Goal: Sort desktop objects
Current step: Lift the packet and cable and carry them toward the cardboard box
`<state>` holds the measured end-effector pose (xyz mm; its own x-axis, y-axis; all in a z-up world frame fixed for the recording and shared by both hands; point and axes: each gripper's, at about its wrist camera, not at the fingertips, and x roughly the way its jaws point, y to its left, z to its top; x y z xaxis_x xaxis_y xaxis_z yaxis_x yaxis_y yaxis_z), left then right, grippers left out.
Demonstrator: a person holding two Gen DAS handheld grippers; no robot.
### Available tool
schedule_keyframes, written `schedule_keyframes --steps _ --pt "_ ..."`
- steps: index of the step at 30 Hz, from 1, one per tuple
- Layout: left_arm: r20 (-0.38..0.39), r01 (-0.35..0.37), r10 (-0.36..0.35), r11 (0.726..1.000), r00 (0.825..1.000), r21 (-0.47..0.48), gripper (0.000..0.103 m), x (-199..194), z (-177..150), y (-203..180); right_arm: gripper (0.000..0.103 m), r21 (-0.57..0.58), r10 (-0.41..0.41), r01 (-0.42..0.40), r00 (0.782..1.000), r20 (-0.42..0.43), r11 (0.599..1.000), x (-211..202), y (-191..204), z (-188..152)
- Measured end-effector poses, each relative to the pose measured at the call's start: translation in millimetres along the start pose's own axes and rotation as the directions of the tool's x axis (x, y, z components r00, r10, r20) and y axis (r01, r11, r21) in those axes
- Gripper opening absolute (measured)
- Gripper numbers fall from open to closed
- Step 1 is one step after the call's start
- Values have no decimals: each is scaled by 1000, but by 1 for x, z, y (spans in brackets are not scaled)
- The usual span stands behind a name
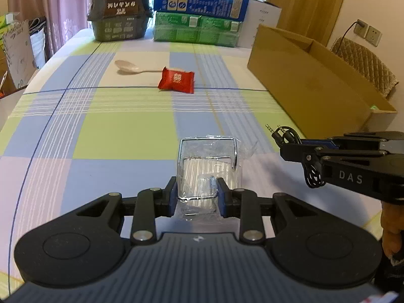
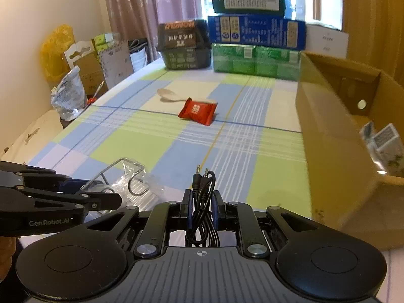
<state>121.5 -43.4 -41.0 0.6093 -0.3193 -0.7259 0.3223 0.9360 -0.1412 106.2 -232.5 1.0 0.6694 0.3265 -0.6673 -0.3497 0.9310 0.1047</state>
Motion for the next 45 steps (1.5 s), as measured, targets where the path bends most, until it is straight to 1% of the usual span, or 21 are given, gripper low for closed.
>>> schedule_keyframes --steps 16,28,34,45 --pt "49 5 -6 1000 999 31 26 -63 -9 -50 11 47 -54 50 995 82 998 -87 -3 -18" --pt "81 23 -29 997 996 71 26 -90 -11 -80 11 74 -90 81 986 137 994 -136 -11 -25" --pt "91 28 -37 996 995 89 26 -98 -9 -91 11 86 -111 99 982 151 991 -151 -17 -26" --pt "96 37 -48 993 994 110 26 -102 -1 -105 11 106 -124 107 977 171 989 -167 -31 -23"
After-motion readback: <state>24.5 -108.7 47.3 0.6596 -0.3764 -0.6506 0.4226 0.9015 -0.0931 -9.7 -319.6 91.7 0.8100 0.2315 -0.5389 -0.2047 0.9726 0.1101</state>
